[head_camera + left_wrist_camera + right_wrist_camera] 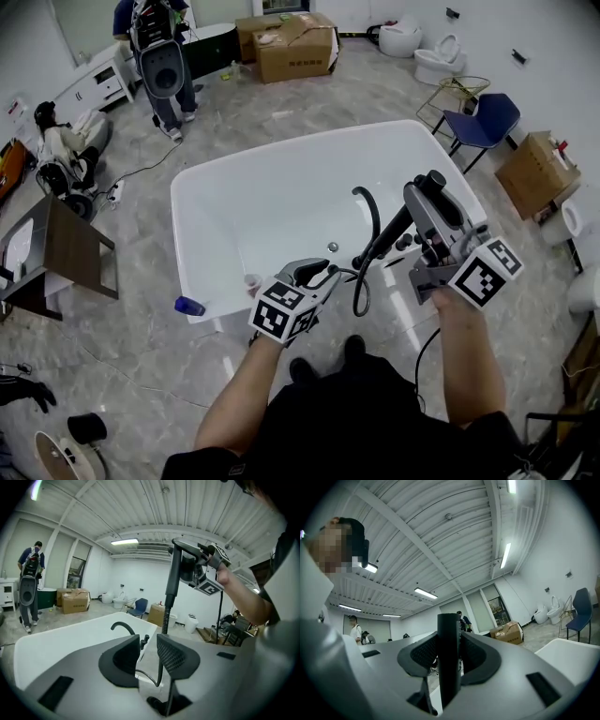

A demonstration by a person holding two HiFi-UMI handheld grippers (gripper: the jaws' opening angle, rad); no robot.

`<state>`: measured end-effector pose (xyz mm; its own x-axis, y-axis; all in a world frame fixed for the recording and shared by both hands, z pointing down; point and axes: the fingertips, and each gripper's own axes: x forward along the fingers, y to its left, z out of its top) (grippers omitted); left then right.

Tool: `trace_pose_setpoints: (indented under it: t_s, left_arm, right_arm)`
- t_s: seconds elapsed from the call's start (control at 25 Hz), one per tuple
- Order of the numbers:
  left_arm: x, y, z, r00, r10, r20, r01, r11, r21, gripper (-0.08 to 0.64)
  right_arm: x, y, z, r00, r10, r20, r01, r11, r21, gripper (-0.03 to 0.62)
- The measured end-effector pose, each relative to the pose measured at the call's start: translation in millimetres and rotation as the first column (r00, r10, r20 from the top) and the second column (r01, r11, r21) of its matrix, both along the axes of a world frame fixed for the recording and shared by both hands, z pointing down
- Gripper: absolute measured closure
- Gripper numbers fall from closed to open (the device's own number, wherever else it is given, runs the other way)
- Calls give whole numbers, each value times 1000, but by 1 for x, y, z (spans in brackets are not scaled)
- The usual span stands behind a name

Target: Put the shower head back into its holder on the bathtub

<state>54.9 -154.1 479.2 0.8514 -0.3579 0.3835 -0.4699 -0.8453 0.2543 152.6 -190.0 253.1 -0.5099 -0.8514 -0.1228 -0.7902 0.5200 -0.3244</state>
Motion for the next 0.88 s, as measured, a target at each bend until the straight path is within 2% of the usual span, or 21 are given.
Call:
trace_pose_setpoints:
  t_s: [0.16, 0.28, 0.44, 0.68, 0.88]
  left_arm:
    - [18, 8, 5, 998, 63, 9, -63, 998, 2, 395]
    - [28, 9, 9, 995, 94, -17, -95, 995, -23, 377]
    - [35, 0, 22, 995, 96, -42, -99, 993, -65, 377]
    - [54, 1, 45, 988, 154, -24, -155, 983, -99, 377]
    - [71, 4, 66, 985, 173, 18, -169, 977, -127, 380]
  right_arm:
    - [0, -5, 0, 1000, -10, 9, 10, 1000, -1, 446]
    - [-2, -13, -1, 999, -30, 13, 30, 1000, -3, 446]
    - [-5, -21, -2, 998, -61, 20, 61, 998, -7, 446]
    - [-4, -30, 3, 995, -95, 34, 95, 995, -14, 446]
    - [4, -34, 8, 993, -110, 40, 111, 994, -23, 446]
